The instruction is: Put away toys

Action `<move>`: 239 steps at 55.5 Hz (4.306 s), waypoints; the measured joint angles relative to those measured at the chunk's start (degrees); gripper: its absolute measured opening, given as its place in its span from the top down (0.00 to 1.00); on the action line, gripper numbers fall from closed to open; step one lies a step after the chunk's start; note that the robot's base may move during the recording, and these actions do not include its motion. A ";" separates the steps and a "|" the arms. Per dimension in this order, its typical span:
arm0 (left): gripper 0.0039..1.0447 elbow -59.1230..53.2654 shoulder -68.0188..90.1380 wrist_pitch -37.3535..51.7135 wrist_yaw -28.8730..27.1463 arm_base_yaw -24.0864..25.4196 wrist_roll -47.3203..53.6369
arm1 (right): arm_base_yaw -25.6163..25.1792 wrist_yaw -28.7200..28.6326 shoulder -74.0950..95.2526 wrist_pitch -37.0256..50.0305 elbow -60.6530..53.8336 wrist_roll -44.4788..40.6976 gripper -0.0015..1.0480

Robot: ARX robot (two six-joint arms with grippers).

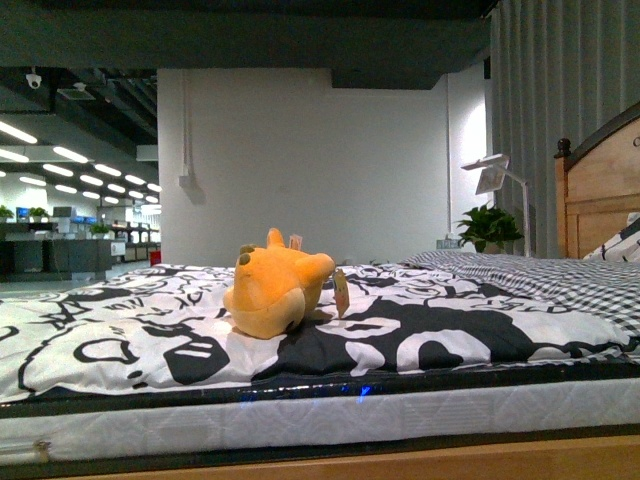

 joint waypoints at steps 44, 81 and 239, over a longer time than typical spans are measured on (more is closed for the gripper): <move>0.06 0.00 0.00 0.00 -0.02 0.00 -0.02 | 0.00 0.00 0.02 0.00 0.00 0.00 0.06; 0.06 0.00 0.00 0.00 0.11 0.00 0.00 | 0.00 0.24 0.04 0.00 0.00 0.00 0.06; 0.06 0.00 0.02 0.00 -0.02 -0.02 0.00 | 1.75 8.76 82.44 52.94 42.80 -2.69 0.06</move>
